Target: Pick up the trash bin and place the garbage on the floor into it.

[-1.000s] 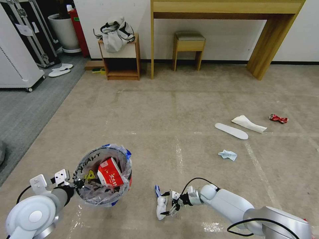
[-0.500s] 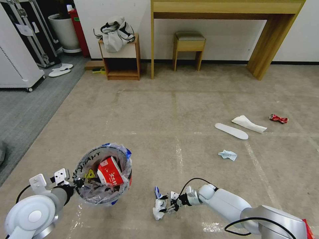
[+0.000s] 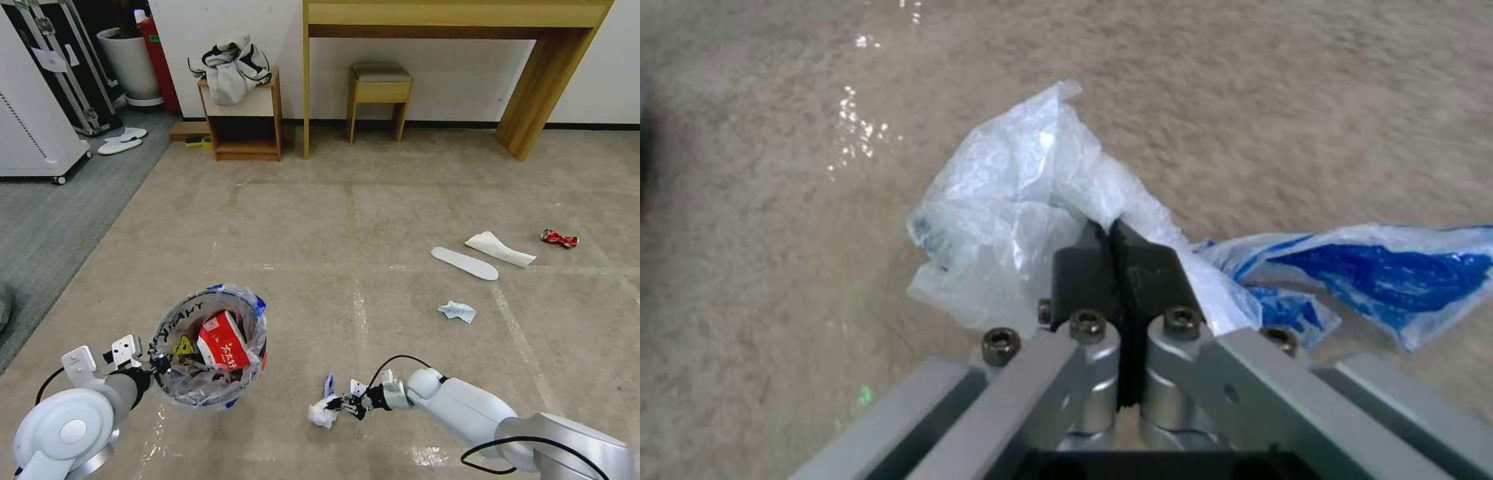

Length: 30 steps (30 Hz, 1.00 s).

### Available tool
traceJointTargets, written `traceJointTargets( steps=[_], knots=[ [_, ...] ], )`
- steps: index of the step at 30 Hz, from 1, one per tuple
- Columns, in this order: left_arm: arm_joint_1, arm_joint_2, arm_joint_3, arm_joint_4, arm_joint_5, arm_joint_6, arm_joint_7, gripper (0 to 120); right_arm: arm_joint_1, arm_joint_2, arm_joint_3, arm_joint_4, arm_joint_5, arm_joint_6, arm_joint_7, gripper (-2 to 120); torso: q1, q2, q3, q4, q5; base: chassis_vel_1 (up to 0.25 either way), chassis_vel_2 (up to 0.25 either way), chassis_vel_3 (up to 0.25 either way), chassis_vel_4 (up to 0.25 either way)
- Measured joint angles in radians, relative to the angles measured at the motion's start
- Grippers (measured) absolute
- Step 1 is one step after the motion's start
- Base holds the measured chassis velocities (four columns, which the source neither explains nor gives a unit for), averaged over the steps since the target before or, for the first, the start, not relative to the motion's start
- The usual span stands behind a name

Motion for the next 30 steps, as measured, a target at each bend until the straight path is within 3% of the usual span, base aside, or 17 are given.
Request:
traceJointTargets(
  steps=[19, 30],
  knots=[
    [0.006, 0.003, -0.004, -0.013, 0.010, -0.005, -0.003, 0, -0.007, -0.064, 0.046, 0.076, 0.016, -0.010, 0.022, 0, 0.000, 0.000, 0.000, -0.0001, 0.0000, 0.000, 0.000, 0.000, 0.000],
    [-0.012, 0.020, -0.003, 0.005, -0.008, -0.005, -0.008, 0, 0.024, -0.145, 0.124, 0.234, 0.080, -0.037, 0.055, 0, 0.000, 0.000, 0.000, 0.0001, 0.0000, 0.000, 0.000, 0.000, 0.000]
  ],
)
